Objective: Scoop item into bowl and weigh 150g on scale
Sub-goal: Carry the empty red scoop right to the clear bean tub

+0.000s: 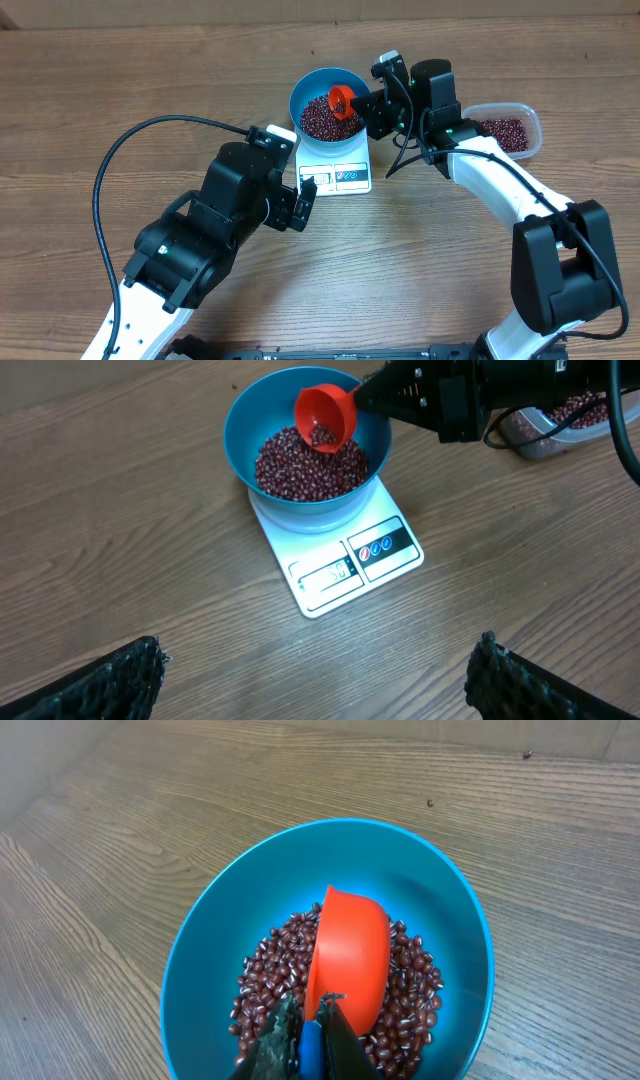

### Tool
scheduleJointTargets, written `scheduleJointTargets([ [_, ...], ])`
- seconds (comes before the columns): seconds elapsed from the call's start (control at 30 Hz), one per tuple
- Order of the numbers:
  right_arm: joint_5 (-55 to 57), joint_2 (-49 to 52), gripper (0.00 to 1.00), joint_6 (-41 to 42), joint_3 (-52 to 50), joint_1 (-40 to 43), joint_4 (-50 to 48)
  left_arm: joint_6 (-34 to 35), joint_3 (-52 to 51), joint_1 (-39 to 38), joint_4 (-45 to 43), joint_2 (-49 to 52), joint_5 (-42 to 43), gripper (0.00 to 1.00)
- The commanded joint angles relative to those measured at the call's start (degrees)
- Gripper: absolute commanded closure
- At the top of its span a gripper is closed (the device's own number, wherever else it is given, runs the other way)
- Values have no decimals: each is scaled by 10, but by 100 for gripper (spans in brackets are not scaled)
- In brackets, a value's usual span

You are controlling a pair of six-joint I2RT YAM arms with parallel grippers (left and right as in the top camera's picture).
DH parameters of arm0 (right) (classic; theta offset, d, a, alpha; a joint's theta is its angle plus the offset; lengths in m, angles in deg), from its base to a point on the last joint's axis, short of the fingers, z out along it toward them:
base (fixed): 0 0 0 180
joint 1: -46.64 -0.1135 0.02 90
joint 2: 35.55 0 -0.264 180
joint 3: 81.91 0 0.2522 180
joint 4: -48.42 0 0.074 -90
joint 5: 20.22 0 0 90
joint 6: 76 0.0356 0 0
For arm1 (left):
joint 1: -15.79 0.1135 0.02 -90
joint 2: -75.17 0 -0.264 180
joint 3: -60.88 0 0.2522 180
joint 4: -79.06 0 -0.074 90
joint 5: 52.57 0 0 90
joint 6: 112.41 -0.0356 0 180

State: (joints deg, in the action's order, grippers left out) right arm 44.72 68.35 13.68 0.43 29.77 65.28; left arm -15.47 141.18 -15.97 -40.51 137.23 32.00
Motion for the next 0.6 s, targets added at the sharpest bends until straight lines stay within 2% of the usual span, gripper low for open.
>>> scheduleJointTargets([
  [0.0,-11,1,96,16,8,3,-8,1,7,3,-2,2,-7,0],
  [0.27,-108,-17,96,104,9,29,-35,1,7,3,-2,2,-7,0],
  [0.4,-169,-62,96,111,9,61,-12,1,7,3,-2,2,-7,0],
  [0.57,-177,-130,96,115,9,91,50,1,7,3,-2,2,-7,0],
])
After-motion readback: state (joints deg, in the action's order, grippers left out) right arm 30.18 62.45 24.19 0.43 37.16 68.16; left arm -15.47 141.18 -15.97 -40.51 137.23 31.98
